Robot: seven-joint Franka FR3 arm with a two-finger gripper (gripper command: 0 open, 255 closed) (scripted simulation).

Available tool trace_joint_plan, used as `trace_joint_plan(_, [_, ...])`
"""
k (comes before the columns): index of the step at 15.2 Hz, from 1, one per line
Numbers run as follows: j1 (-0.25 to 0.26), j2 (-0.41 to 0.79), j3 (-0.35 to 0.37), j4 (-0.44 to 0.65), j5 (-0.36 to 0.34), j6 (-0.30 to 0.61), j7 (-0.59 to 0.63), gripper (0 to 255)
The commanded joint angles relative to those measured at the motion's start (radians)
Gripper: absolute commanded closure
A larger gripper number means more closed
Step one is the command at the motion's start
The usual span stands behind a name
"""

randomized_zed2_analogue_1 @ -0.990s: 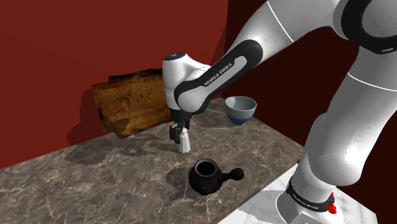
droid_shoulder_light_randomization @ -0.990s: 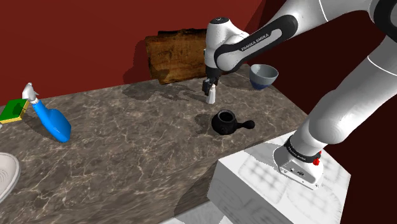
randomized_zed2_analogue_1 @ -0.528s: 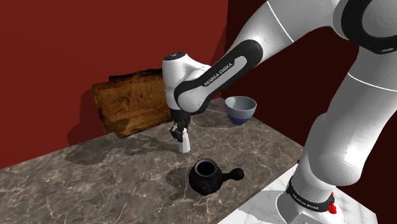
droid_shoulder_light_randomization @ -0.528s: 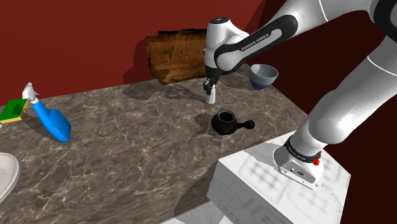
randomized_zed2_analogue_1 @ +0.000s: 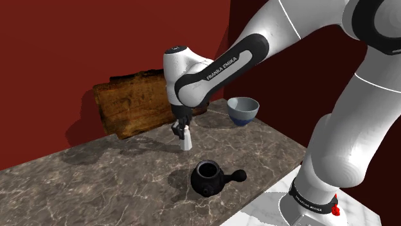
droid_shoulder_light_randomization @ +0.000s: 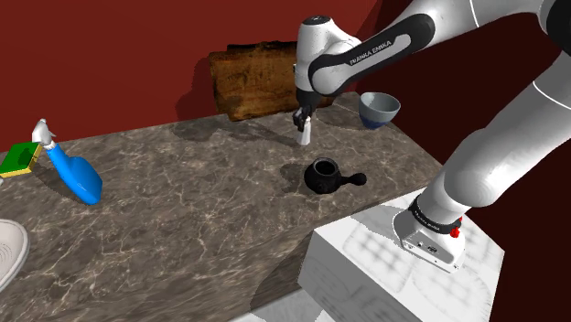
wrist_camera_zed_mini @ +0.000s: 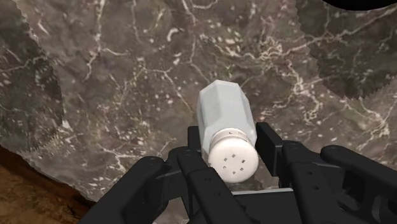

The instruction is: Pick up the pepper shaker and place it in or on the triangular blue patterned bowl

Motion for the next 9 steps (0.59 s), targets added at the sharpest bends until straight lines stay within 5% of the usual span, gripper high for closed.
trace_joint_plan(1, [0.002,-0.019,0.000,0.011,0.006,-0.030,-0.005,255])
trace_joint_plan(9, [0.005,-0.072,-0.003,0.071,0.023,-0.141,-0.024,255])
